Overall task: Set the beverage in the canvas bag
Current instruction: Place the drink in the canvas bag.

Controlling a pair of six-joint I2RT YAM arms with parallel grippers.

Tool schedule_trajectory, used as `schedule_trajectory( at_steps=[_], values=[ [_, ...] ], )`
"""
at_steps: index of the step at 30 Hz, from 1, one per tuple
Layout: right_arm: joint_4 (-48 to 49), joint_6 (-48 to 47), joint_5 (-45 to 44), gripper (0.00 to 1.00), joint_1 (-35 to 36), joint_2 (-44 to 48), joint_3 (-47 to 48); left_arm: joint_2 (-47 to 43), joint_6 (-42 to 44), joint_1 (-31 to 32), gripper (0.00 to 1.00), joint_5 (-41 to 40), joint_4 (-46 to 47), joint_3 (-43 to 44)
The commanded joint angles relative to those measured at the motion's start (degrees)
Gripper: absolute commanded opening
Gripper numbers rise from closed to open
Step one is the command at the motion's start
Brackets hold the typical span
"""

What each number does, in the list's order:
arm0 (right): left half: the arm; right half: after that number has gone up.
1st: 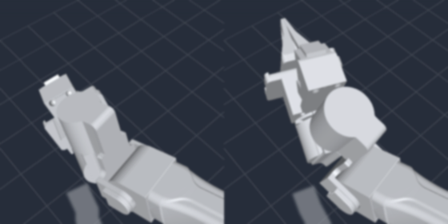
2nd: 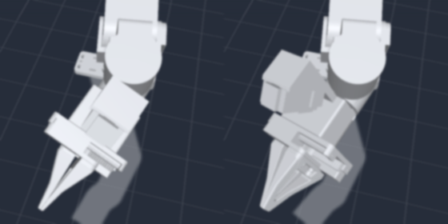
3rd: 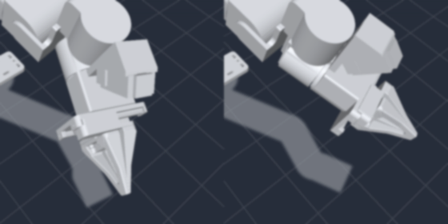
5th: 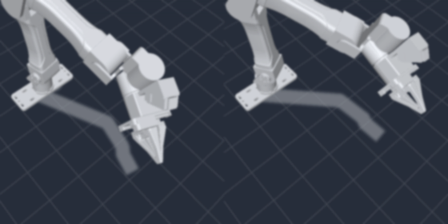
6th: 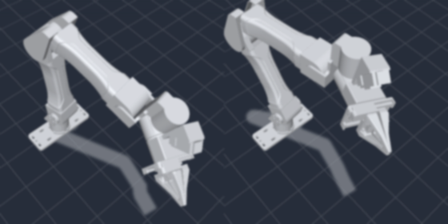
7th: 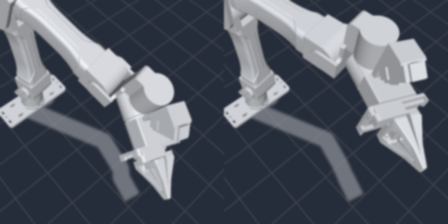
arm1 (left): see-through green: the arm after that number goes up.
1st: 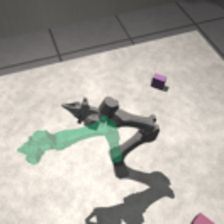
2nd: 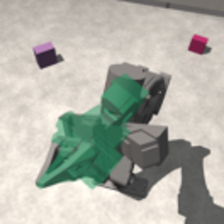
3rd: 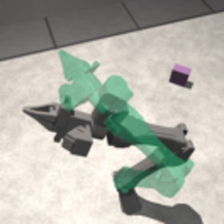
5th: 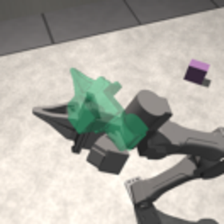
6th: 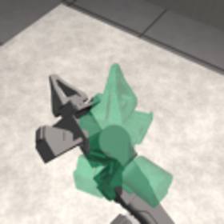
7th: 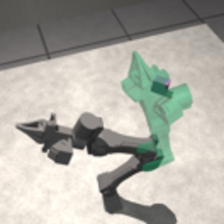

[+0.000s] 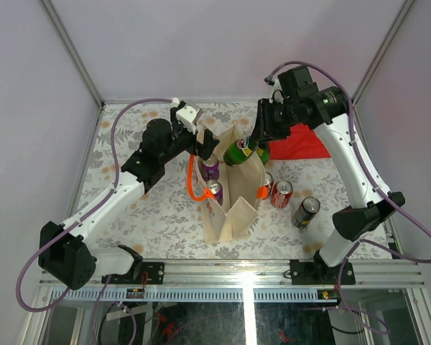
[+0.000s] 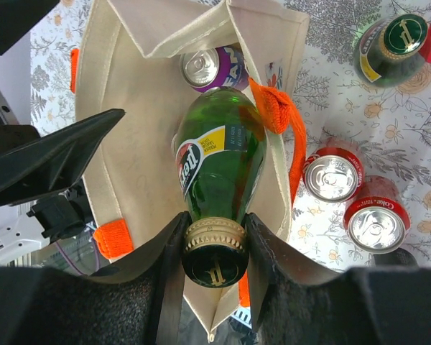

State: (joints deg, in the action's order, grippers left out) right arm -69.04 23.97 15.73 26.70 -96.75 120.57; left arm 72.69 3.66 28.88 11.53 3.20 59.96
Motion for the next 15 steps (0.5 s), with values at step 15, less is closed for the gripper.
schedule_trajectory(
  at_steps=[15],
  values=[
    [7.3, -0.5, -1.7, 0.00, 3.4, -5.0, 2.8, -0.5, 0.2, 0.2, 1.00, -1.5, 1.3, 0.3]
  ],
)
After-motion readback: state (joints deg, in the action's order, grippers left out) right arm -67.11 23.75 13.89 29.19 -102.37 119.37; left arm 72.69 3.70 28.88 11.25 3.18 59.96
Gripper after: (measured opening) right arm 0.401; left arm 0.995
